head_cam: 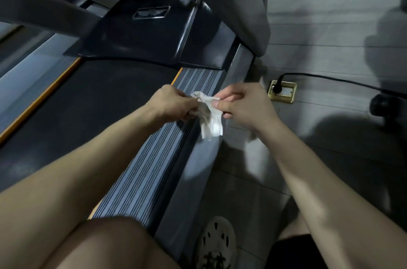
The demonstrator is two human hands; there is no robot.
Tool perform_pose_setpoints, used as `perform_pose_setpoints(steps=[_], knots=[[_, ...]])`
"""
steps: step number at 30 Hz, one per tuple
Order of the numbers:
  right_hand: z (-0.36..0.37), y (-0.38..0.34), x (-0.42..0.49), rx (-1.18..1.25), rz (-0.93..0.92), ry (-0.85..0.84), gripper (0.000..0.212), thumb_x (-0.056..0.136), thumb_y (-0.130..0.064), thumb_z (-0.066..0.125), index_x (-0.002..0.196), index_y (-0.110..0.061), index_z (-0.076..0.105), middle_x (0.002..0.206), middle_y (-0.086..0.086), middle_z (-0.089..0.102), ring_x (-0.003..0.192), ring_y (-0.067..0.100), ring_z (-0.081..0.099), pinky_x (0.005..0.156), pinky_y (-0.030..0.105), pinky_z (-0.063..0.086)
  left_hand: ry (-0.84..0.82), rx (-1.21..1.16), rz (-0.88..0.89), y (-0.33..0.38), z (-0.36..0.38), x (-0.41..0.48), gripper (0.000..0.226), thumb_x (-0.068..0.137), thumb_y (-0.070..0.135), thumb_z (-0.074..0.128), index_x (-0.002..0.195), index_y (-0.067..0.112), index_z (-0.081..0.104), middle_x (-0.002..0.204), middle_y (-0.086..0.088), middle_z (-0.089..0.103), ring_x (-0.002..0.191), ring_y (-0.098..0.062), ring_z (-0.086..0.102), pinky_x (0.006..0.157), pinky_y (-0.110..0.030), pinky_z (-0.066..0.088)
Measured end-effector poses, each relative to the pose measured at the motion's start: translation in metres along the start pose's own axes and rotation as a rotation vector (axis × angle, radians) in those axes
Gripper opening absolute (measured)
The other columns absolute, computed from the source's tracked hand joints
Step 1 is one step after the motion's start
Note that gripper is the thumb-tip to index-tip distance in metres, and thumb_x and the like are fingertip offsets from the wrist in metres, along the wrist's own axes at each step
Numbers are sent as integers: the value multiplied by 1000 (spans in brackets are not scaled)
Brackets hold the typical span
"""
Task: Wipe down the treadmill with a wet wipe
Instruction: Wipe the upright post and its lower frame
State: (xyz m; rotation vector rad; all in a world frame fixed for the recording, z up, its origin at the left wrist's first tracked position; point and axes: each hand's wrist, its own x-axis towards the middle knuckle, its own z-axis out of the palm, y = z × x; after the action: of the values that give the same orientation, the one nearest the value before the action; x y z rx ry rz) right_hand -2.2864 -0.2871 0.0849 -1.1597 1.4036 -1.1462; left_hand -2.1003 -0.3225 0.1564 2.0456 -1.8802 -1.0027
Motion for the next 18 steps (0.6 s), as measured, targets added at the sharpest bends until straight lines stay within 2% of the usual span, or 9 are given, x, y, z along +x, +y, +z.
perform_pose_setpoints(steps=[3,6,8,9,11,12,14,16,18], knots=[[-1,3,-2,34,63,42,5,92,-11,82,93,-14,79,85,11,74,71,20,74,72,35,67,-30,48,4,-11,-6,-4,18,97,15,67,87,4,77,61,-3,68,40,-1,53,40,-14,37],[7,5,14,72,117,65,9,91,-8,80,98,-13,78,90,8,76,65,21,74,73,39,67,-41,139,-10,-20,-17,0,21,95,19,65,87,6,79,74,-12,77,60,-12,64,46,-20,42],[19,7,29,30,83,91,19,91,-3,76,107,-13,73,93,6,76,72,24,77,71,37,65,14,259,-28,-30,-25,7,21,97,24,67,95,9,81,86,-12,79,74,-19,70,58,-26,51],[25,7,32,-66,14,122,24,91,-2,74,112,-14,71,95,5,76,79,26,78,74,39,65,49,345,-38,-37,-27,9,20,98,28,69,100,12,80,87,-9,78,77,-19,71,62,-28,53],[34,15,33,-374,-176,176,34,91,-3,73,123,-16,69,107,3,73,94,21,74,87,40,62,93,506,-49,-52,-28,15,26,97,41,74,108,18,78,84,1,72,73,-11,66,55,-23,46],[37,20,29,-488,-242,182,35,93,-6,72,126,-16,68,114,2,71,98,18,71,91,39,60,103,543,-49,-61,-28,19,31,94,47,76,110,20,77,84,3,70,70,-9,63,51,-20,41],[42,28,18,-552,-290,158,27,95,-14,73,121,-20,71,115,-1,68,97,16,68,91,39,59,130,546,-61,-75,-30,26,39,91,51,79,113,19,76,94,1,74,75,-11,64,51,-20,39],[48,31,12,-562,-258,138,16,97,-32,72,110,-22,70,102,-3,69,89,18,67,82,38,59,169,540,-77,-82,-34,31,38,88,47,81,113,19,74,99,-1,76,82,-15,67,56,-23,43],[51,28,10,-553,-161,110,32,97,-54,69,103,-23,65,88,-6,68,80,15,65,70,34,53,162,503,-94,-87,-36,34,29,89,39,79,109,19,75,86,1,78,76,-13,74,52,-22,46]])
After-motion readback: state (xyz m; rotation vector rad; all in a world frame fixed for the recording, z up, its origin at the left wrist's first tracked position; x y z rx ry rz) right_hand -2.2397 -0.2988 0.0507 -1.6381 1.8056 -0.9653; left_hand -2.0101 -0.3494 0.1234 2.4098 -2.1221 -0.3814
